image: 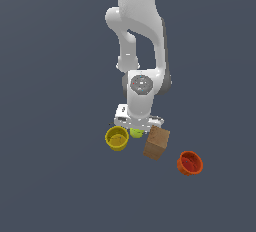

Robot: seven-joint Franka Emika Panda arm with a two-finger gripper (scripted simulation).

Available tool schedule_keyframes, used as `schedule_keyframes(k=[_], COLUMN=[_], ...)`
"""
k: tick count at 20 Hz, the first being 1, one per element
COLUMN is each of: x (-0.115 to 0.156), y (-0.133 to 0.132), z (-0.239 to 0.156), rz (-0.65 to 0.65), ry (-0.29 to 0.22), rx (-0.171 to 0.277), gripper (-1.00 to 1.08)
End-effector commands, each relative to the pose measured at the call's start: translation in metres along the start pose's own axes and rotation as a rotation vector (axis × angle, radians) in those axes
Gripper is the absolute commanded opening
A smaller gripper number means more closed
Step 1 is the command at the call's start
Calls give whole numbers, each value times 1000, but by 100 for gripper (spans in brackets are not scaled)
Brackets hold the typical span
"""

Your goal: Pick up a designated object from a clutter of objects.

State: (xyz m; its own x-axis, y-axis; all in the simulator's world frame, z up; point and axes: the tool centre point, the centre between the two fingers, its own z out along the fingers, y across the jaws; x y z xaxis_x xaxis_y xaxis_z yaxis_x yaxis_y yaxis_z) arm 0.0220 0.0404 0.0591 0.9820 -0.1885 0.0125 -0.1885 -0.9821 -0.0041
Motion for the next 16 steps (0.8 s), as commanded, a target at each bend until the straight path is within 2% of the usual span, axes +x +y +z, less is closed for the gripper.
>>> schedule_keyframes(k=[1, 8, 16], x=[4, 17, 40], y=[8, 39, 91], z=[-11, -56, -130], rz=[3, 3, 3], ry=[4, 2, -2], rx=[0, 1, 1], gripper=[-100, -100, -100])
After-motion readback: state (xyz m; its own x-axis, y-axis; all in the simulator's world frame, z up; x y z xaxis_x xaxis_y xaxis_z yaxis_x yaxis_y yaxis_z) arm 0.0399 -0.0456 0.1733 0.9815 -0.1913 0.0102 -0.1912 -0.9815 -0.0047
